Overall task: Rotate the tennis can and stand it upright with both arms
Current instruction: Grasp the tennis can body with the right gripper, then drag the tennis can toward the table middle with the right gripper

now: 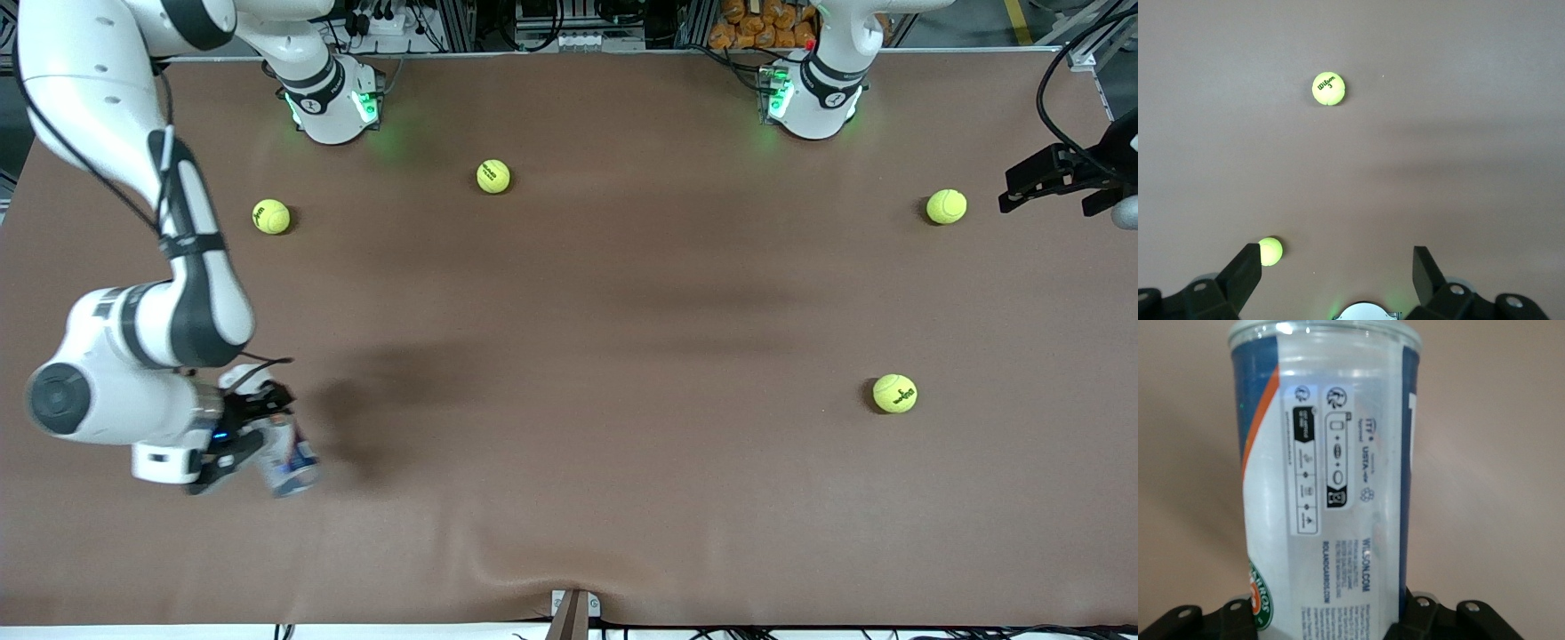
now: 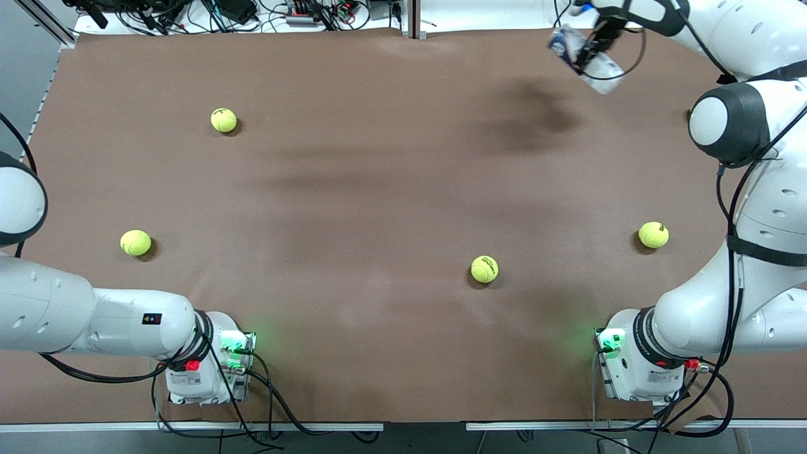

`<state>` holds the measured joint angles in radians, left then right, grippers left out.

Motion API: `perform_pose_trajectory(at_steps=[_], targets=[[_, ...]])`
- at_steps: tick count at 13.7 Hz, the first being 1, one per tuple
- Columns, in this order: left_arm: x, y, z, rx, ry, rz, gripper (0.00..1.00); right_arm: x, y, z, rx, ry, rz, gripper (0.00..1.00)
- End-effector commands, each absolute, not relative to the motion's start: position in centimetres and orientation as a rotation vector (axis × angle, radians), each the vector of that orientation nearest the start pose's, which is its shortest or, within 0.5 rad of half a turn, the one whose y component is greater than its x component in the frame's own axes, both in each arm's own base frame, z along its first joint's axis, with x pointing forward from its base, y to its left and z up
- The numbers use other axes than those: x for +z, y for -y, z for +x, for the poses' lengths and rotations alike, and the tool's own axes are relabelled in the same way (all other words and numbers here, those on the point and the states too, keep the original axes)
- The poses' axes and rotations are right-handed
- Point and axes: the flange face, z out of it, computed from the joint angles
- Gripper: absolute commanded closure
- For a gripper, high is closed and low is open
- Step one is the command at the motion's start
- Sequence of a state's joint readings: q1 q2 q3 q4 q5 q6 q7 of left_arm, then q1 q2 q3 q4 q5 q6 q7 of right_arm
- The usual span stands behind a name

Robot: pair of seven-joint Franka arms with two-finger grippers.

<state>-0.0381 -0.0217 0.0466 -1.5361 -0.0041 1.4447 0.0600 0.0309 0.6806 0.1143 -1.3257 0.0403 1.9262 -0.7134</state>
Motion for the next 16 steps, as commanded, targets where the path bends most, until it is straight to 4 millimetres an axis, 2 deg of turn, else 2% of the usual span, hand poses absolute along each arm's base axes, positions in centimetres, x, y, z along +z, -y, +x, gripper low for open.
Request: perform_pose_trajectory(at_steps=[1, 3, 6, 8, 9, 10, 12, 13, 14, 16], targets=[[65.1, -0.7, 53.0, 0.111, -0.106, -3.131, 0.00, 33.6, -17.7, 71.3, -0.073, 1.576, -2.569, 0.37], [65.1, -0.6, 53.0, 0.114, -0.102, -3.133, 0.00, 32.9, -25.2, 69.5, -0.153, 1.824, -2.421, 0.36], [64.9, -0.9, 53.0, 0.118, -0.094, -3.129, 0.00, 30.5, -36.0, 65.3, -0.199, 2.075, -2.231, 0.33], [64.8, -1.6, 53.1, 0.125, -0.079, -3.139, 0.00, 27.2, -41.8, 62.1, -0.178, 2.256, -2.137, 0.33], [64.7, -1.5, 53.1, 0.128, -0.081, -3.139, 0.00, 25.0, -44.8, 59.8, -0.147, 2.354, -2.073, 0.32], [64.6, -1.5, 53.1, 0.130, -0.084, -3.139, 0.00, 23.0, -46.8, 58.0, -0.102, 2.427, -2.038, 0.30], [64.4, -1.5, 53.1, 0.154, -0.086, -3.138, 0.00, 21.1, -48.6, 56.2, -0.067, 2.462, -2.074, 0.29], [64.2, -1.5, 53.2, 0.161, -0.084, -3.138, 0.00, 20.5, -49.2, 55.7, -0.068, 2.426, -2.117, 0.20], [63.9, -1.5, 53.2, 0.176, -0.083, -3.138, 0.00, 20.5, -49.7, 55.2, -0.078, 2.401, -2.145, 0.00], [63.4, -1.8, 53.4, 0.193, -0.077, -3.139, 0.00, 21.6, -49.2, 56.0, -0.100, 2.385, -2.162, 0.00]])
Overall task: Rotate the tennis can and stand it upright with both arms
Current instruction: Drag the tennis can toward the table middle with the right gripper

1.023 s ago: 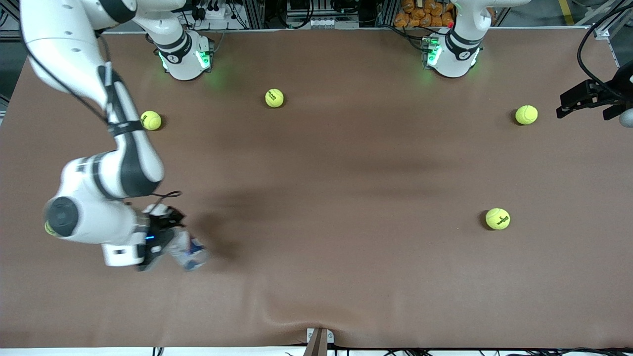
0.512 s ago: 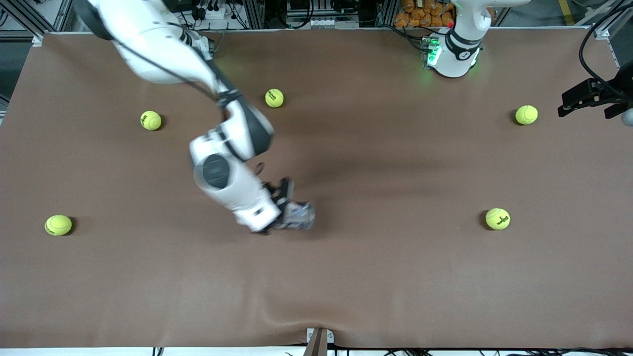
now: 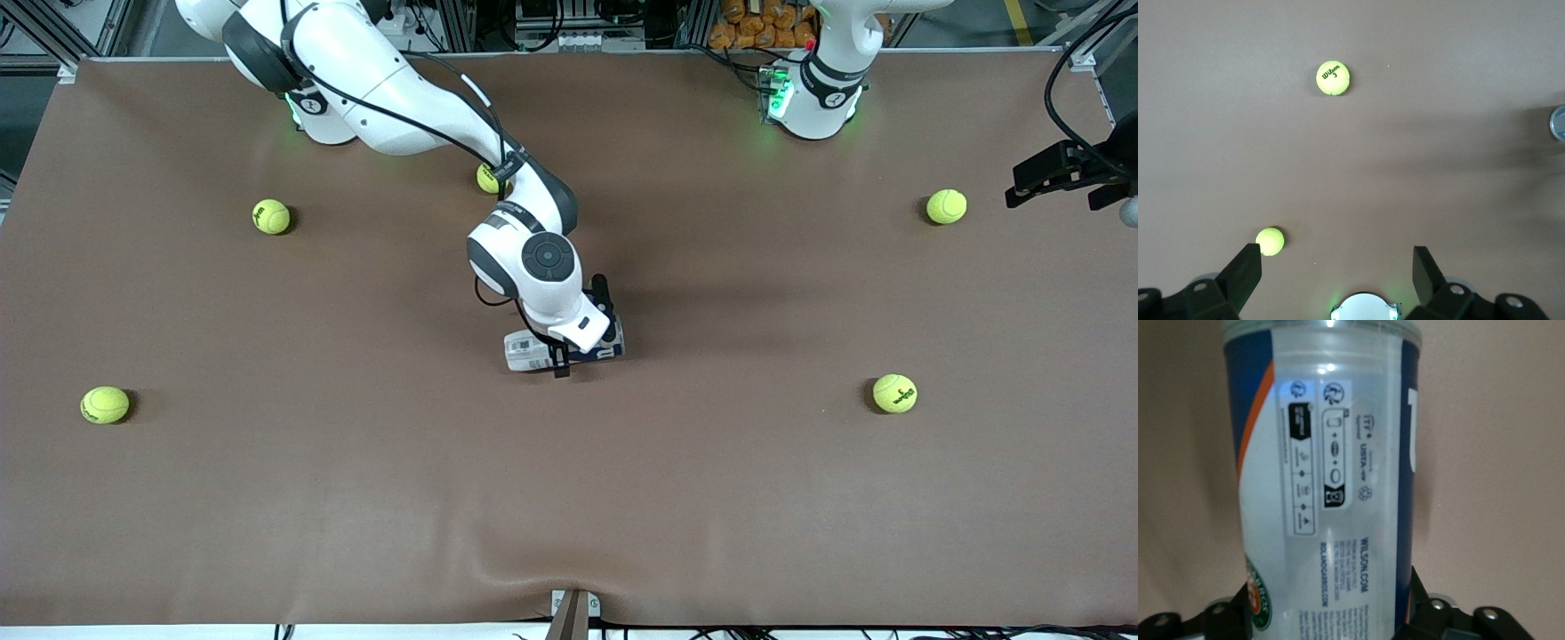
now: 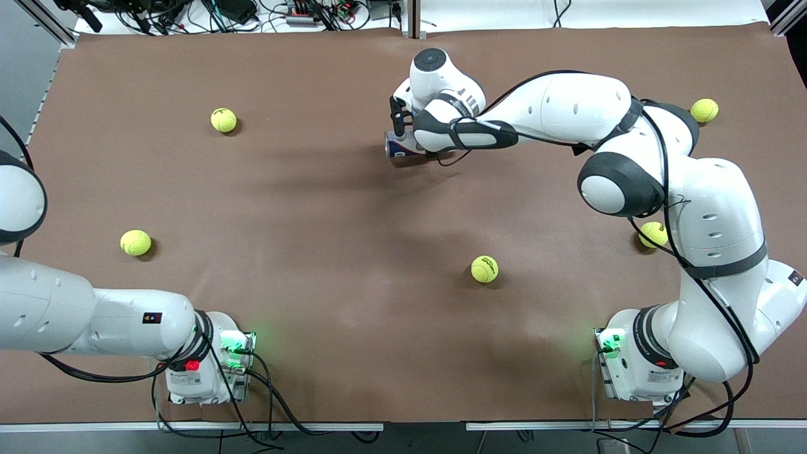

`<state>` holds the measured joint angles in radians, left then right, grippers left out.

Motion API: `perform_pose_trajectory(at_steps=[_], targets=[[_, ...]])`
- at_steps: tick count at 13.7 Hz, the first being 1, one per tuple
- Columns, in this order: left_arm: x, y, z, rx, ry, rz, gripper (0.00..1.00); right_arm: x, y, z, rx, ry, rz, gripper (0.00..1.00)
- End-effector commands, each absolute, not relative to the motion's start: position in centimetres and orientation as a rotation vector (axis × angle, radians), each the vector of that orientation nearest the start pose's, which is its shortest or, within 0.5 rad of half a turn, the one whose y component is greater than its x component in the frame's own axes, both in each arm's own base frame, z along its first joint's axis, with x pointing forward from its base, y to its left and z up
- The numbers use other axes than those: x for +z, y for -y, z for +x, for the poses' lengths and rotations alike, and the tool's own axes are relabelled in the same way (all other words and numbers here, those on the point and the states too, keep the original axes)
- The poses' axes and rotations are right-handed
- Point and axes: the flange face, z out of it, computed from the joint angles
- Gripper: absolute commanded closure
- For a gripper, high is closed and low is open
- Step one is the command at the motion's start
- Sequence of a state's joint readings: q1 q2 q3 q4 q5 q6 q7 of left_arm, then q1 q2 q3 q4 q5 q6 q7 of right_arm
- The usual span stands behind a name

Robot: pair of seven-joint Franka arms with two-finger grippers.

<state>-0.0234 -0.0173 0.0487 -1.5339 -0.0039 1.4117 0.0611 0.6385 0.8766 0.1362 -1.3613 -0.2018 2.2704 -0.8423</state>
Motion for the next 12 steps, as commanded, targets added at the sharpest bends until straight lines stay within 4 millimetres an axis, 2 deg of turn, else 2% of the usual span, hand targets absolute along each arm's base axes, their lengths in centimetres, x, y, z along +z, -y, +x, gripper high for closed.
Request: perform_pose_trajectory(at_steps=[1, 2, 4, 5, 6, 7, 8, 9, 11, 12], targets=[[62.8, -1.9, 53.8, 0.217, -0.072, -3.141, 0.00, 22.5, -49.3, 56.2, 0.109, -2.263, 2.064, 0.00], [62.3, -1.9, 53.8, 0.243, -0.071, -3.144, 0.00, 23.9, -49.3, 56.3, 0.126, -2.260, 2.070, 0.00], [61.7, -1.8, 53.9, 0.272, -0.074, -3.149, 0.00, 27.8, -49.3, 55.8, 0.074, -2.260, 2.118, 0.00], [61.1, -1.7, 54.1, 0.306, -0.074, -3.146, 0.00, 30.5, -48.7, 56.0, 0.059, -2.249, 2.209, 0.00], [60.6, -1.5, 54.3, 0.323, -0.082, -3.149, 0.00, 34.0, -47.6, 56.7, 0.072, -2.224, 2.313, 0.00], [60.4, -1.1, 54.6, 0.331, -0.089, -3.186, 0.00, 36.4, -46.2, 57.5, 0.090, -2.195, 2.385, 0.00], [59.8, -0.9, 54.8, 0.348, -0.090, -3.216, 0.00, 39.1, -44.6, 58.5, 0.141, -2.155, 2.424, 0.00], [59.4, -0.5, 55.1, 0.361, -0.096, -3.237, 0.00, 40.8, -42.2, 59.6, 0.150, -2.106, 2.458, 0.00], [57.9, 0.4, 55.8, 0.410, -0.108, -3.297, 0.00, 42.8, -36.7, 62.1, 0.102, -1.978, 2.560, 0.00], [57.0, 0.9, 56.3, 0.444, -0.109, -3.348, 0.00, 43.8, -33.1, 63.4, 0.077, -1.858, 2.646, 0.00]])
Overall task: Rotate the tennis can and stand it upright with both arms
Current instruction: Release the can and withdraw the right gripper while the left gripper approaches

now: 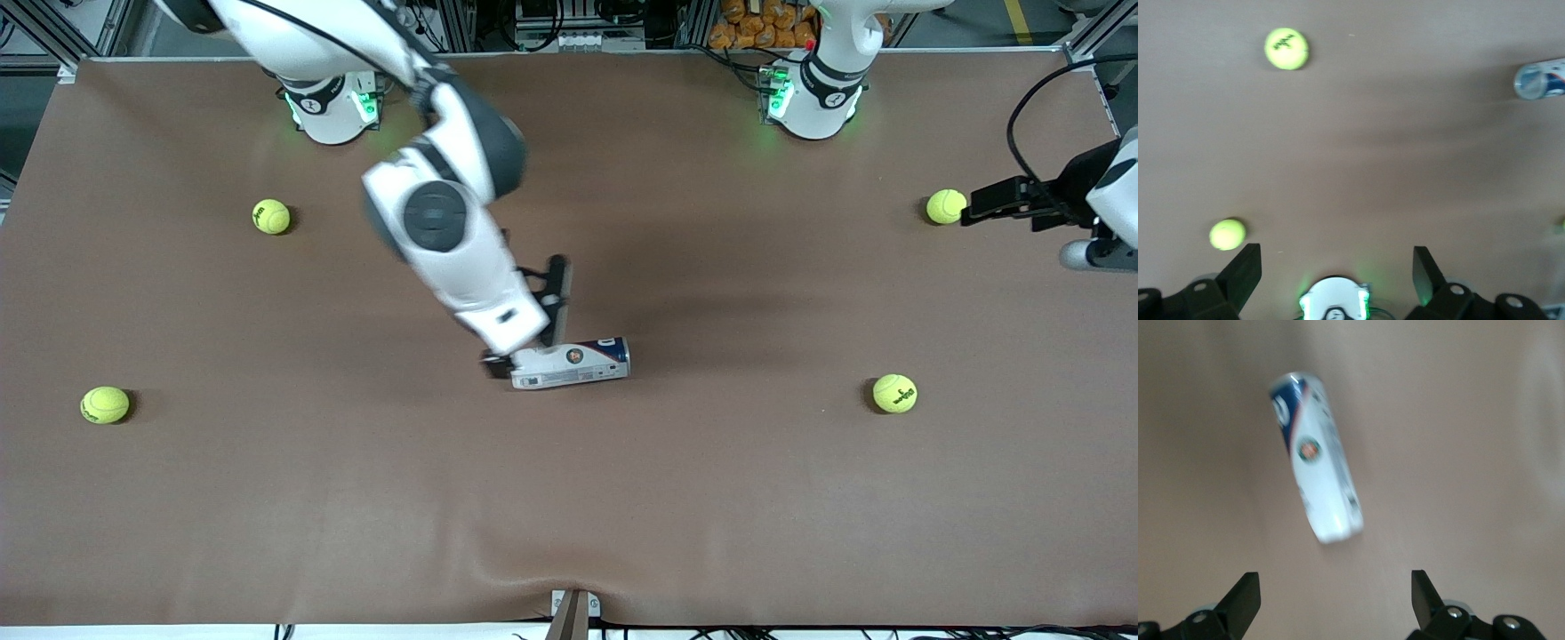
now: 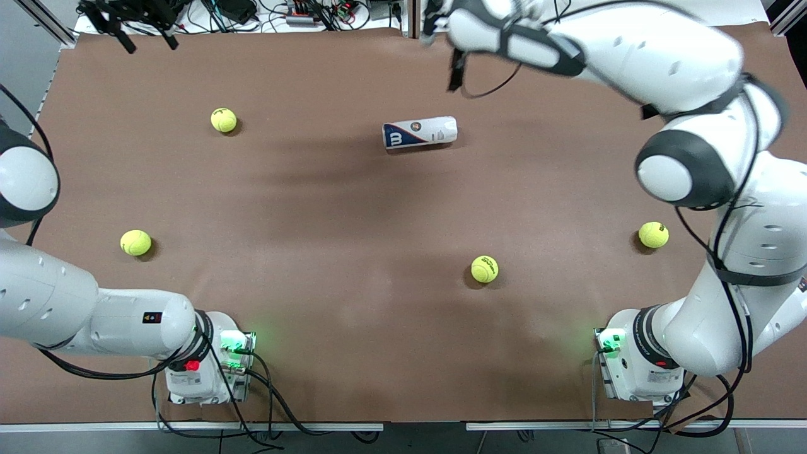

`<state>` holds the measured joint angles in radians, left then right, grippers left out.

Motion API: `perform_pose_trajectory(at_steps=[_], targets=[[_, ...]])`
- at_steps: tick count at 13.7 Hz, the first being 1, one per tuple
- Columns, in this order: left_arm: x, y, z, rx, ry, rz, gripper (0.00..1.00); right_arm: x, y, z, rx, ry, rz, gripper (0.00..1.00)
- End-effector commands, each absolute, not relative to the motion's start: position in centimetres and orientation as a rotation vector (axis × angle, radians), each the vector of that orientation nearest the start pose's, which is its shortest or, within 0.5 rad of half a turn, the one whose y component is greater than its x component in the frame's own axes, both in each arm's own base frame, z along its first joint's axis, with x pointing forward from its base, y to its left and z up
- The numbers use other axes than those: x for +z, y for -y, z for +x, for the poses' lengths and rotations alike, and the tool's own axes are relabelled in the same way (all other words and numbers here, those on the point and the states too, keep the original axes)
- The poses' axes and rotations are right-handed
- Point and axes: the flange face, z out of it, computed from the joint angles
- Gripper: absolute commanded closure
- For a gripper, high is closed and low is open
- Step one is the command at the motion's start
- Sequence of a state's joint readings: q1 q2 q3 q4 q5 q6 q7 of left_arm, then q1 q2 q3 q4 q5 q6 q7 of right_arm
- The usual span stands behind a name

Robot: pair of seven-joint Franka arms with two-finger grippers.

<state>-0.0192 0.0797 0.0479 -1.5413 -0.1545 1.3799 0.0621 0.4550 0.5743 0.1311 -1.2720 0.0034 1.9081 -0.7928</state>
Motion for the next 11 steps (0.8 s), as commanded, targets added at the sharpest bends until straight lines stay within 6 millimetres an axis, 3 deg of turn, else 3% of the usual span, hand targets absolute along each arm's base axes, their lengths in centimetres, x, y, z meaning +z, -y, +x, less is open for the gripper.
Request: perform_pose_trajectory(at_steps=[1, 3, 6, 8, 11], targets=[[56.1, 1.5, 56.7, 0.477, -0.106, -3.390, 0.00, 44.2, -29.6, 64.5, -0.032, 1.645, -2.564, 0.00], [53.5, 2.5, 58.0, 0.562, -0.104, -3.474, 0.00, 46.7, -23.7, 66.1, -0.046, 1.498, -2.676, 0.00], [49.6, 4.0, 59.7, 0.680, -0.080, -3.602, 0.00, 46.2, -14.2, 66.9, 0.142, 1.289, -2.775, 0.00], [46.6, 5.3, 60.9, 0.748, -0.118, -3.714, 0.00, 45.6, -9.8, 67.0, 0.235, 1.114, -2.854, 0.00], [43.4, 7.3, 61.5, 0.707, -0.081, -3.812, 0.00, 47.6, -5.8, 66.8, 0.229, 0.775, -3.011, 0.00]])
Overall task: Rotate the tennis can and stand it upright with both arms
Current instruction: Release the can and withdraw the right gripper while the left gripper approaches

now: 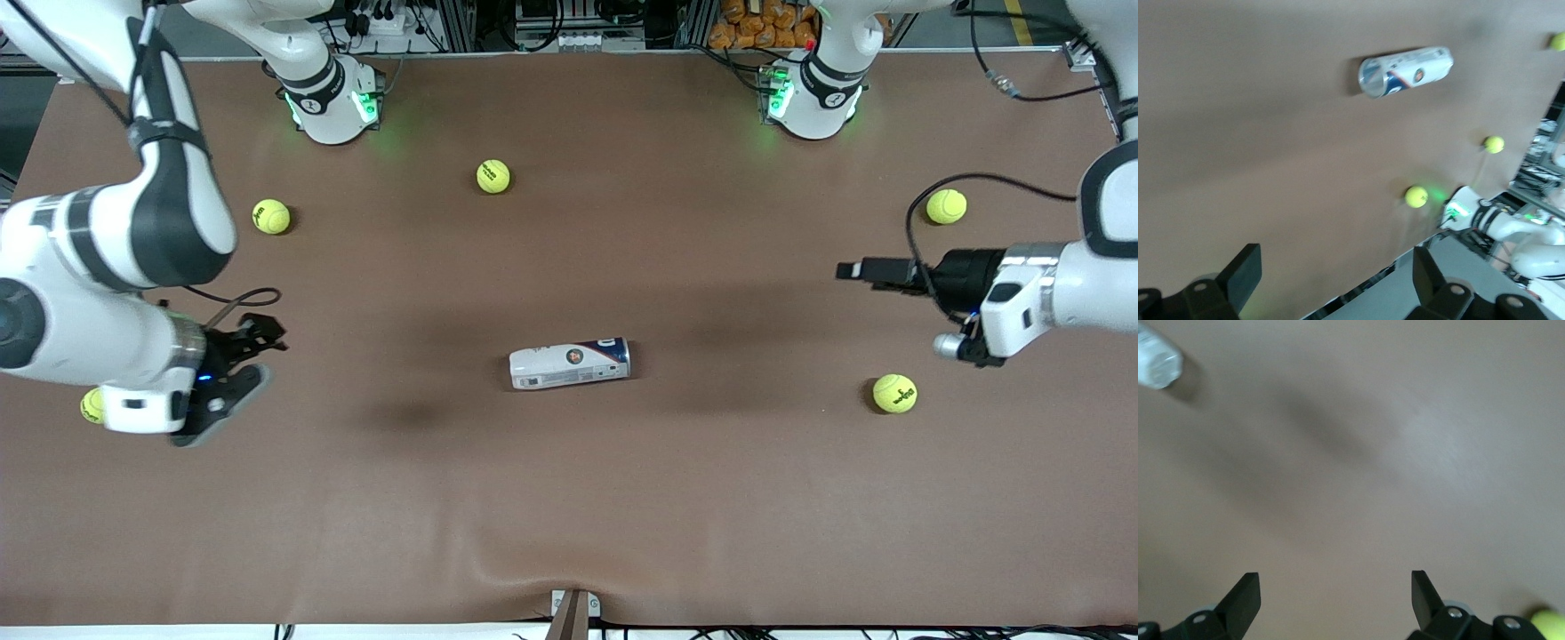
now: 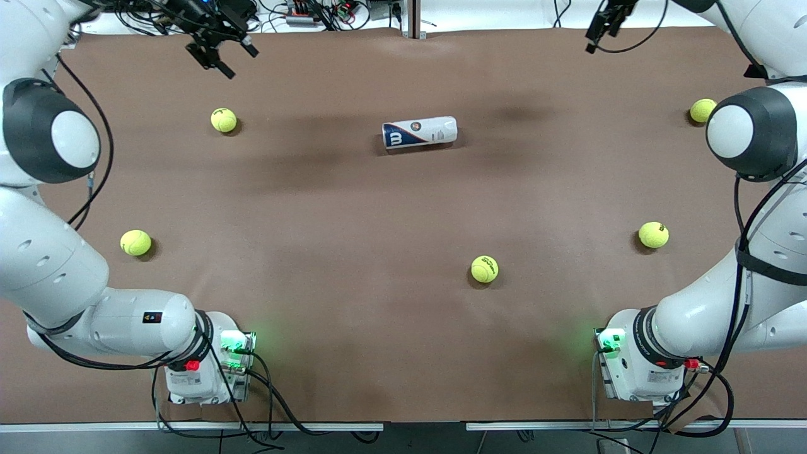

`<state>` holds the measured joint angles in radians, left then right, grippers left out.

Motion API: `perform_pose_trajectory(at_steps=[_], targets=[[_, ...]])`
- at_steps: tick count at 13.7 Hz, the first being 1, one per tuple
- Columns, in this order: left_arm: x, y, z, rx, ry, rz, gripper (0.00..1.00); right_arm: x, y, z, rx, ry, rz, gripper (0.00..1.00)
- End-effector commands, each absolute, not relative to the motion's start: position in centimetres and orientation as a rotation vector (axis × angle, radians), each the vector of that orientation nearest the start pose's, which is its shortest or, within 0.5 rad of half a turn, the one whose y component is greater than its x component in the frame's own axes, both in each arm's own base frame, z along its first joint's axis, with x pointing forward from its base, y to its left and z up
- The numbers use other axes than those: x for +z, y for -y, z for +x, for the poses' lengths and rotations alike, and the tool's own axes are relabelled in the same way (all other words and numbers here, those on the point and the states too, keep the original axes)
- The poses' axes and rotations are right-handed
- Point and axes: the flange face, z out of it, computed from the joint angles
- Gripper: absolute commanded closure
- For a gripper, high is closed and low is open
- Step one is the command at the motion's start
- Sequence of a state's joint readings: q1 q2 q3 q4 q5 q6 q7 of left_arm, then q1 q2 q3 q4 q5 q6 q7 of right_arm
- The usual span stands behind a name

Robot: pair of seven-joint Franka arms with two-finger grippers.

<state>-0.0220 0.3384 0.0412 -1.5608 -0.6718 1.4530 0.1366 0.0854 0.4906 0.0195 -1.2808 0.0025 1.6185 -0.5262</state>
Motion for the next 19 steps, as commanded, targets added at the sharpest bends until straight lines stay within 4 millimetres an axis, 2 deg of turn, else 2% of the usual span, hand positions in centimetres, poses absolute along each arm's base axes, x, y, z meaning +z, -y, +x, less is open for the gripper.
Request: perform_pose_trajectory(at_steps=[1, 5, 7, 9, 10, 13, 14, 16, 17, 19], targets=[[41.7, 8.5, 61.5, -0.417, 0.061, 2.329, 0.00, 47.8, -5.1, 66.4, 0.239, 0.695, -3.034, 0.00], [34.1, 12.0, 60.5, -0.294, 0.050, 2.189, 0.00, 48.5, -5.3, 62.8, 0.285, 0.399, -3.096, 0.00], [30.7, 13.6, 59.8, -0.226, 0.061, 2.129, 0.00, 50.1, -3.8, 62.2, 0.259, 0.352, -3.104, 0.00], [26.9, 15.2, 59.3, -0.198, 0.058, 2.055, 0.00, 51.2, -1.1, 62.0, 0.232, 0.285, -3.111, 0.00], [25.1, 16.0, 59.2, -0.183, 0.048, 2.016, 0.00, 52.5, -0.1, 61.6, 0.202, 0.259, -3.116, 0.00], [20.9, 19.3, 58.3, -0.158, 0.030, 1.937, 0.00, 55.9, 1.6, 60.0, 0.154, 0.210, -3.116, 0.00], [19.5, 20.2, 57.9, -0.162, 0.019, 1.915, 0.00, 57.2, 2.7, 59.0, 0.154, 0.177, -3.116, 0.00], [17.1, 21.6, 57.3, -0.145, 0.000, 1.870, 0.00, 59.2, 3.1, 57.3, 0.162, 0.089, -3.121, 0.00], [16.2, 22.0, 57.2, -0.121, -0.011, 1.854, 0.00, 60.3, 3.2, 56.4, 0.157, 0.027, -3.124, 0.00], [15.3, 23.4, 56.8, -0.102, -0.028, 1.826, 0.00, 61.3, 3.9, 55.5, 0.147, -0.011, -3.124, 0.00]])
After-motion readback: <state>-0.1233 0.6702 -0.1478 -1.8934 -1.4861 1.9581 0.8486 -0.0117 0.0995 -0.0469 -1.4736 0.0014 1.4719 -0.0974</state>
